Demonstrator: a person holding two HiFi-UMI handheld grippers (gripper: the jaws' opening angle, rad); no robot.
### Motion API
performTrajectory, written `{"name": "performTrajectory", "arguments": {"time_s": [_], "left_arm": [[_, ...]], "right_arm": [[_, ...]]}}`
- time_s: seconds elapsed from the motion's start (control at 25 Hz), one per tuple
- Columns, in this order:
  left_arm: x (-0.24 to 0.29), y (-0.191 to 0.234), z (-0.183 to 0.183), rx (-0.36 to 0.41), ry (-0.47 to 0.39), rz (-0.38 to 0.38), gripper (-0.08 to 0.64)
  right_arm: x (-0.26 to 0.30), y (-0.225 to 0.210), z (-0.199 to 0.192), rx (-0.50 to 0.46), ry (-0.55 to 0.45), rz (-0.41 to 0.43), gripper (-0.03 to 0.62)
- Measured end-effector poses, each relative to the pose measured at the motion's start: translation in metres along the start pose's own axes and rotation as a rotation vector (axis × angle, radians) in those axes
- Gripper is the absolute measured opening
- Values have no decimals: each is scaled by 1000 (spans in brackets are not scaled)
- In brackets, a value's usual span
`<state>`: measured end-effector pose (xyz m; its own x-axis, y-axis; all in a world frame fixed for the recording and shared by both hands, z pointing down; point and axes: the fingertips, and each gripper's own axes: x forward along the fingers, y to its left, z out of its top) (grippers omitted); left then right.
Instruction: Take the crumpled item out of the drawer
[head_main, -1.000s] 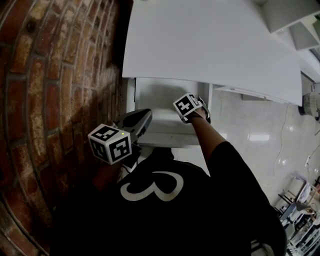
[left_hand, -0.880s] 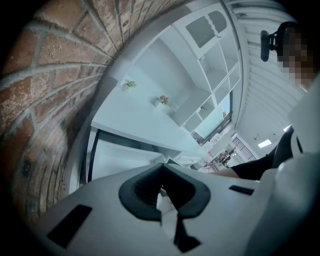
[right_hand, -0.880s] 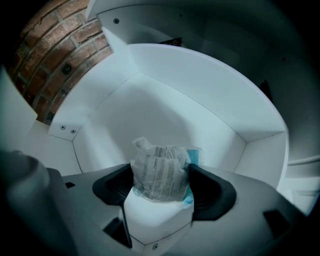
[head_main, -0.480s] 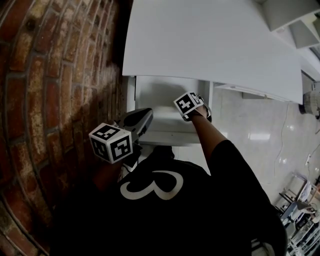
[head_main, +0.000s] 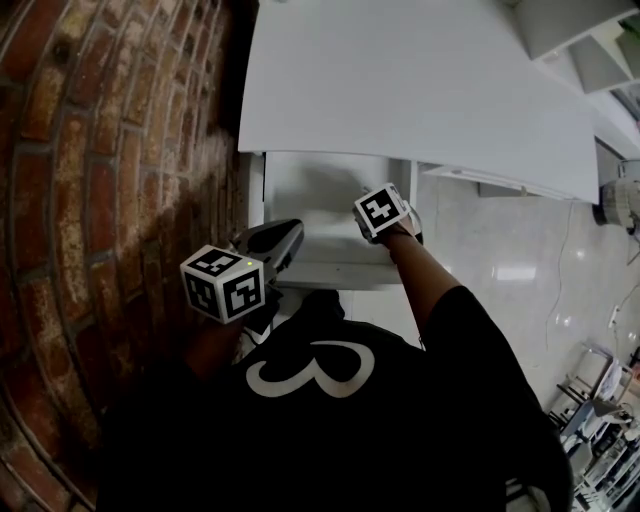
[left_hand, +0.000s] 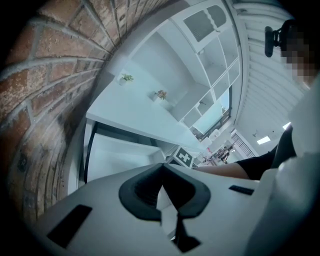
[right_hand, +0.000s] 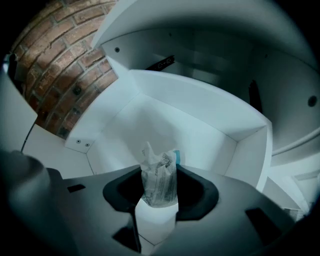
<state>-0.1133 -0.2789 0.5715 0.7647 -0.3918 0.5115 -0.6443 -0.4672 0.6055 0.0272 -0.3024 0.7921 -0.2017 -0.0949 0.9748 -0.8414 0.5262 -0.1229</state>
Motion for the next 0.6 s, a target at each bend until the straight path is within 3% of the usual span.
{"name": "performTrajectory", "arguments": {"time_s": [0.16,0.6], "left_arm": [[0,-7,4,21,-6,-1,3],[-10,-33,19,48,-68,13,3]], "right_arm": [[-21,31,29,42,-170,174,170],[-137,57,53,91,-457,307,169]]}}
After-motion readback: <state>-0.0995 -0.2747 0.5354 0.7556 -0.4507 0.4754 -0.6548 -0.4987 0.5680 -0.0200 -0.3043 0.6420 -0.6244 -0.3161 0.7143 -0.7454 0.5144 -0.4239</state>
